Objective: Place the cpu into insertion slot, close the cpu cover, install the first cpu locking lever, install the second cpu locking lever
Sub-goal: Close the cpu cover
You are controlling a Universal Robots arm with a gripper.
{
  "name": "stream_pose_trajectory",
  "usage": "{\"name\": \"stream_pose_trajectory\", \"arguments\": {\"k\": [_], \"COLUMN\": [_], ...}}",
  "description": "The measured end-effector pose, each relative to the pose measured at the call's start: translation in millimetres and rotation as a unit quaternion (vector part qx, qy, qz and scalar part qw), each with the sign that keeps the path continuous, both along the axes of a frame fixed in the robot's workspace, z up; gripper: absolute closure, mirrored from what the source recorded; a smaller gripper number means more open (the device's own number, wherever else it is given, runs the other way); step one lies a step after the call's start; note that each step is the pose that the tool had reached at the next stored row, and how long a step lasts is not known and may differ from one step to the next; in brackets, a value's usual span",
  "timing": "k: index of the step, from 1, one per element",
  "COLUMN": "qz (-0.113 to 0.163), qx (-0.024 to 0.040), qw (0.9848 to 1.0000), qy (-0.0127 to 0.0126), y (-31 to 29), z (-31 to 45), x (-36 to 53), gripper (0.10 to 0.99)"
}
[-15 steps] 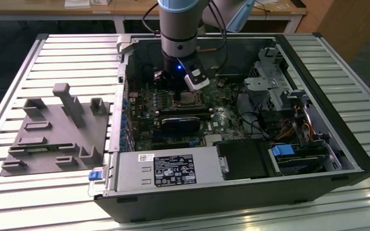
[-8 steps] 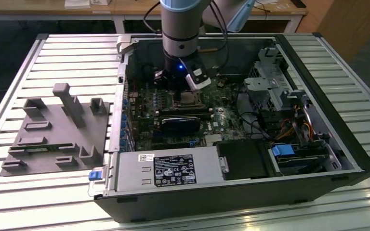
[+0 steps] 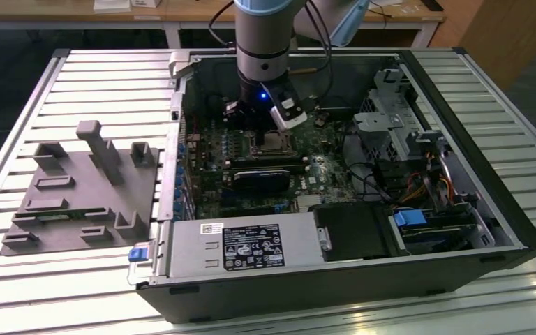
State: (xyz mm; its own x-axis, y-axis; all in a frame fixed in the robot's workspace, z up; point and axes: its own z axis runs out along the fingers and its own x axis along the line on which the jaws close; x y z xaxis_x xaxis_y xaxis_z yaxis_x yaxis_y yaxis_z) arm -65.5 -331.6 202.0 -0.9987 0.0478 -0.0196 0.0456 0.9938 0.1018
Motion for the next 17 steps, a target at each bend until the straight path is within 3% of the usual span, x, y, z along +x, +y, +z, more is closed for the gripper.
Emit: {"name": "stream_pose_trajectory", "arguments": {"k": [17], "qz": [0.014], "qx": [-0.0002], "qw": [0.9999], "qy": [-0.0005], "y": [0.8], "z": [-2.1], "x": [-5.9], "gripper": [0.984]}}
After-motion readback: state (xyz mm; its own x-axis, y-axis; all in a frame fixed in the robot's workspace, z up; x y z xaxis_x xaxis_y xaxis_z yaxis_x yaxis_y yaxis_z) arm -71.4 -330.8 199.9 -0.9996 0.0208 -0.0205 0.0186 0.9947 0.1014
